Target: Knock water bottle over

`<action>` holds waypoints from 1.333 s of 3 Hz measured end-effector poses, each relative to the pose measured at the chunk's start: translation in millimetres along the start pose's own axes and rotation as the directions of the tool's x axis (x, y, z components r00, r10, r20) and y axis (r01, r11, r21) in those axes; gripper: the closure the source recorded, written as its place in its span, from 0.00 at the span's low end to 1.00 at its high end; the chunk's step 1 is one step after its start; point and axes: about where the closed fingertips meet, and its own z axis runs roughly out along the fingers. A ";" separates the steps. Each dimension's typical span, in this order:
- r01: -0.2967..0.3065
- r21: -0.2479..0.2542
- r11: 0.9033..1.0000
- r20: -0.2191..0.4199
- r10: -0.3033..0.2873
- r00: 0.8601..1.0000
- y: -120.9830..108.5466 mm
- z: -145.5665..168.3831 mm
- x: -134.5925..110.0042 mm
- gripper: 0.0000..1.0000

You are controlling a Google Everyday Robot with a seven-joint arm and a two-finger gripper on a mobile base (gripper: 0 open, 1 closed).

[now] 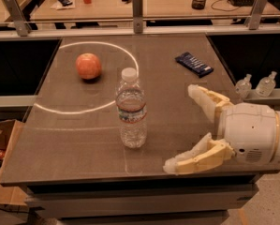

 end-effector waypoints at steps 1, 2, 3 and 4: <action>0.034 -0.012 0.999 0.027 -0.034 0.999 1.5 24.8 11.1 0.00; 0.048 -0.024 0.999 0.054 -0.047 0.997 -2.8 48.0 20.2 0.00; 0.052 -0.050 0.997 0.082 -0.048 0.996 -6.7 76.2 27.4 0.00; 0.045 -0.077 0.996 0.103 -0.037 0.994 -8.8 102.6 30.5 0.00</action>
Offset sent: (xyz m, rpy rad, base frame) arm 0.0391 0.0582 -0.0498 0.0709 -0.0808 0.0448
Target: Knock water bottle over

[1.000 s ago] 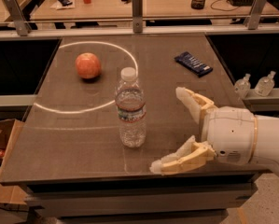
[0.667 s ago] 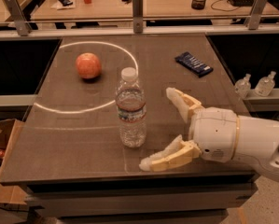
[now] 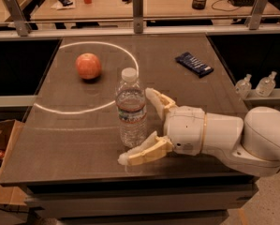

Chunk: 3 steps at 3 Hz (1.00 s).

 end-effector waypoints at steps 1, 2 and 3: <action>-0.019 -0.025 0.999 0.012 0.019 1.000 -2.5 22.5 2.2 0.00; -0.031 -0.034 0.999 0.014 0.032 0.999 -5.1 32.7 1.9 0.17; -0.042 -0.050 0.998 0.013 0.043 0.999 -3.9 38.0 2.3 0.40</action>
Offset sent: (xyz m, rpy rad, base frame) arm 0.0238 0.0365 -0.0072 0.0340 0.0483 0.0328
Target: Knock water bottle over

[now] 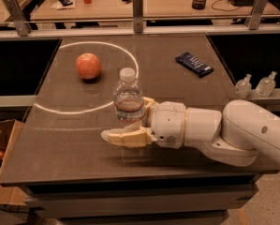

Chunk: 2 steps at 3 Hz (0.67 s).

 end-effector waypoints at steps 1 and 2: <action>-0.003 0.002 1.000 -0.016 0.003 1.000 -1.1 -1.3 -3.1 0.63; 0.015 -0.049 0.999 -0.032 -0.017 0.999 -9.7 -5.2 -23.2 0.87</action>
Offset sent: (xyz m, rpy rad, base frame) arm 0.0254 -0.0214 0.0727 -0.0311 -0.0409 0.1577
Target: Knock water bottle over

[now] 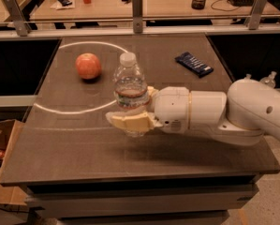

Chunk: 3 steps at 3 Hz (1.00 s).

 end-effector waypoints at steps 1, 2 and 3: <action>0.133 -0.058 0.989 -0.047 -0.136 0.990 -13.7 -12.9 -39.9 1.00; 0.285 -0.122 0.951 -0.119 -0.299 0.947 -26.0 -23.5 -65.0 1.00; 0.415 -0.204 0.887 -0.175 -0.450 0.876 -35.2 -30.6 -72.7 1.00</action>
Offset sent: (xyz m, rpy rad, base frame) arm 0.0412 -0.0426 0.0950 -0.3489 -0.4211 0.2142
